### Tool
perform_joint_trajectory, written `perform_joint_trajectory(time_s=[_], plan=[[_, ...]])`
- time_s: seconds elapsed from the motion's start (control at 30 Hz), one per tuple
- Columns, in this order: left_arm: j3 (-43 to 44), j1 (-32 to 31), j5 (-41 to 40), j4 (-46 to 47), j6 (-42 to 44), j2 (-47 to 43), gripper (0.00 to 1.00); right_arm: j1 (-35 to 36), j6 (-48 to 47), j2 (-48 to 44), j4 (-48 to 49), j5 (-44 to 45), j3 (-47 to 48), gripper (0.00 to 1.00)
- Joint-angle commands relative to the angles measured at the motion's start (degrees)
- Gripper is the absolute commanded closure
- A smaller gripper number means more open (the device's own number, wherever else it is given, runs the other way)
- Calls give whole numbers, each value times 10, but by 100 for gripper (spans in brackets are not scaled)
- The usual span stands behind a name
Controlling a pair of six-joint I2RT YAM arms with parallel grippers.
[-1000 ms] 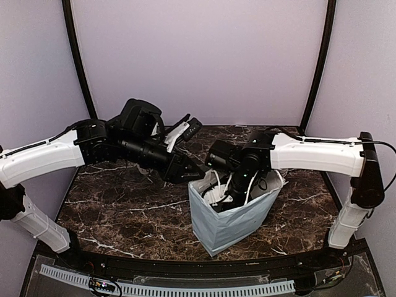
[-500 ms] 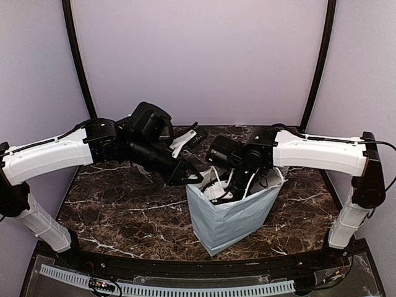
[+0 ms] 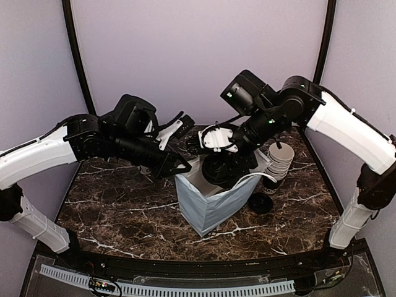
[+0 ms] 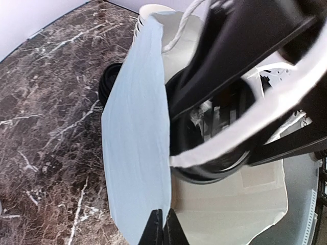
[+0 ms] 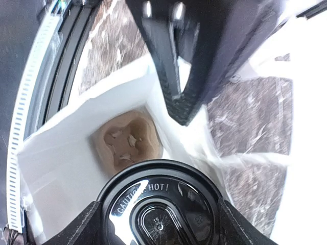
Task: Pack the takeout coffee
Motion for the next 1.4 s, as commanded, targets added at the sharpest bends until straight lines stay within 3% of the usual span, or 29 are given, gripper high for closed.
perform_joint_trajectory(time_s=[0.0, 0.33, 0.63, 0.73, 0.97, 1.23, 1.37], plan=[[-3, -3, -53, -24, 16, -38, 100, 8, -1, -34, 0, -26, 38, 61], [-12, -2, -129, -59, 46, -83, 100, 27, 0, -59, 15, 1, 58, 61], [-38, 13, -119, -66, 45, -114, 100, 26, 40, -65, 65, 12, 183, 60], [-43, 31, -97, -79, 41, -125, 100, 26, 49, -88, 90, 40, 176, 60], [-94, 113, -63, -98, 43, -184, 100, -4, 47, -171, 112, 48, 13, 60], [-123, 153, -59, -105, 46, -199, 100, -19, 46, -244, 209, -72, -276, 59], [-142, 166, -40, -89, 35, -218, 100, -26, 52, -245, 282, -109, -366, 60]])
